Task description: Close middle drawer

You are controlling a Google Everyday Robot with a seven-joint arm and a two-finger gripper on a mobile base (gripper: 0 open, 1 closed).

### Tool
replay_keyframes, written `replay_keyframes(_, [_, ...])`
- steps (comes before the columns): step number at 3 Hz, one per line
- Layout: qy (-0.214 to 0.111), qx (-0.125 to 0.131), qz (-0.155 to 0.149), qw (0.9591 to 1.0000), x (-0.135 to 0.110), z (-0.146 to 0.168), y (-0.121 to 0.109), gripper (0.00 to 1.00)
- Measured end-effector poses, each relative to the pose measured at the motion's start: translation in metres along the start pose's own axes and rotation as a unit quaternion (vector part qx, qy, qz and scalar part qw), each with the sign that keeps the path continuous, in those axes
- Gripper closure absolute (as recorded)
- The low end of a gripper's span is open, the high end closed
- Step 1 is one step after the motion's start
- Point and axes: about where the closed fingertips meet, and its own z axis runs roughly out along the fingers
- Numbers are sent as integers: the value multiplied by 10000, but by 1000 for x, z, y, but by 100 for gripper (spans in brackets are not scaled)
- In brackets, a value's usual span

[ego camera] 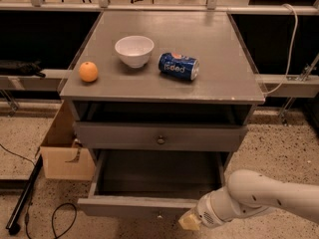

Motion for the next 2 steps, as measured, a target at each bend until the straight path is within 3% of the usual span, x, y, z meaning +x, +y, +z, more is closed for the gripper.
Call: replay_keyframes(2, [135, -295, 259, 9991, 2, 48, -21, 100])
